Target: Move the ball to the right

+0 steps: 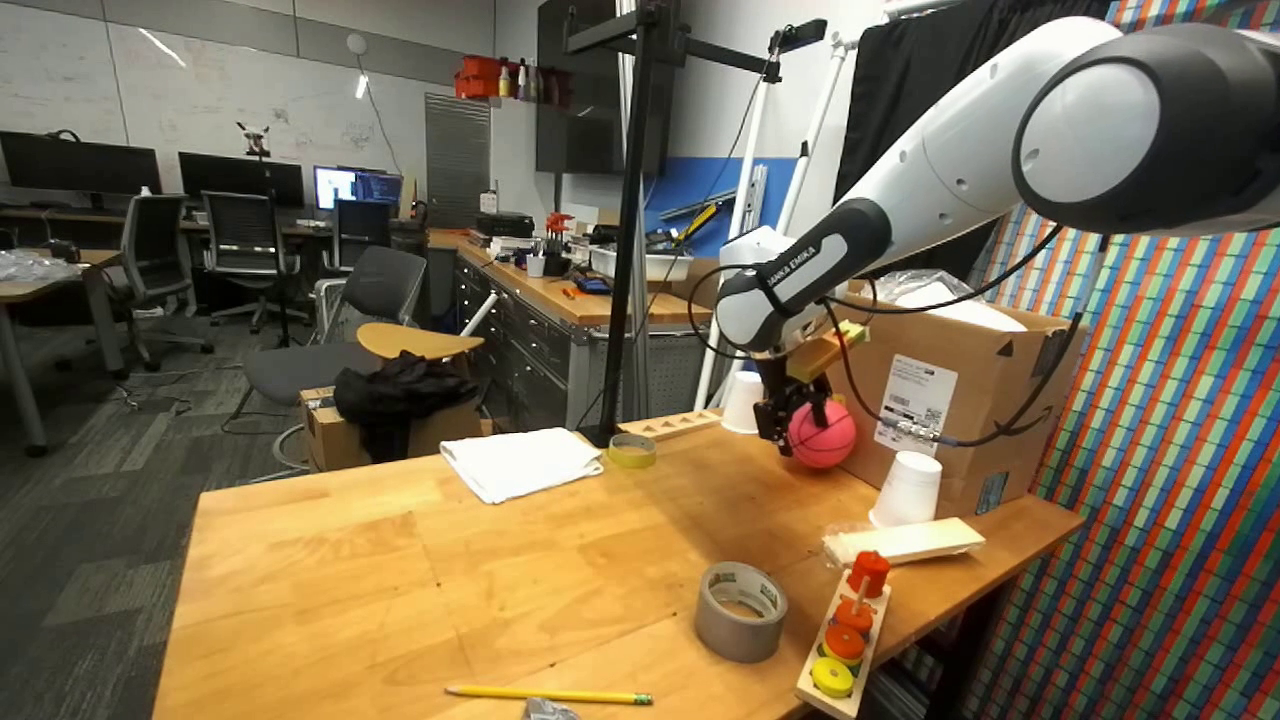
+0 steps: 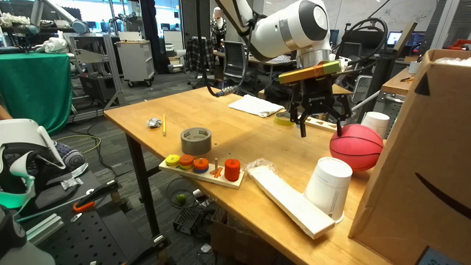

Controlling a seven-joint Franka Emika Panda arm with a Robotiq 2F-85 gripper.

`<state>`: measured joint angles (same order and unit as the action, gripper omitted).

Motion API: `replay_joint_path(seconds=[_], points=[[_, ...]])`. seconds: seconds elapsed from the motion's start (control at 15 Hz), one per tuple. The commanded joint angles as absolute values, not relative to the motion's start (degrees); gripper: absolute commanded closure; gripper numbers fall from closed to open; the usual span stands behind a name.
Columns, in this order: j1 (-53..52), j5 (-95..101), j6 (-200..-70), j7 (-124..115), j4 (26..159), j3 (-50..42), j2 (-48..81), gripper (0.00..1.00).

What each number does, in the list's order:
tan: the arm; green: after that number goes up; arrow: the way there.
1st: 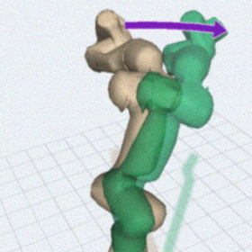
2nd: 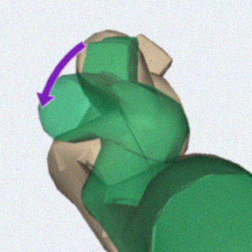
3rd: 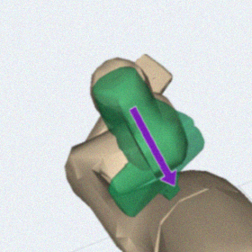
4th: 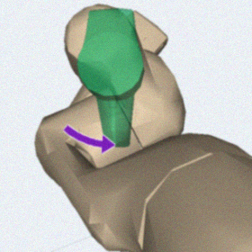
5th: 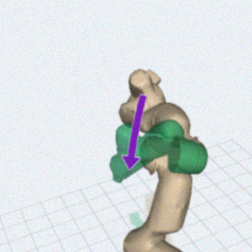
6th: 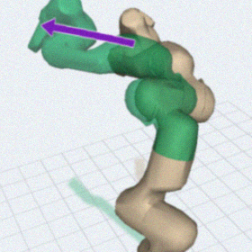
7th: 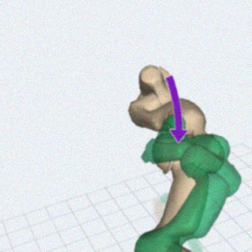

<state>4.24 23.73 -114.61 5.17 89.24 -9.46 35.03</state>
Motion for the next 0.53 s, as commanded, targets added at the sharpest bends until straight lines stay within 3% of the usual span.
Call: replay_joint_path(seconds=[0.0, 0.2, 0.27, 0.47], points=[[3.2, 23.6, -115.9, 2.1, 94.1, -8.8, 29.6, 0.0], [1.9, 16.7, -114.9, -0.8, 98.3, -4.7, 23.3, 0.0], [3.1, 19.4, -114.5, 1.5, 93.1, -6.5, 29.7, 0.0], [1.5, 17.5, -114.2, -0.4, 95.9, -4.7, 25.3, 0.0]])
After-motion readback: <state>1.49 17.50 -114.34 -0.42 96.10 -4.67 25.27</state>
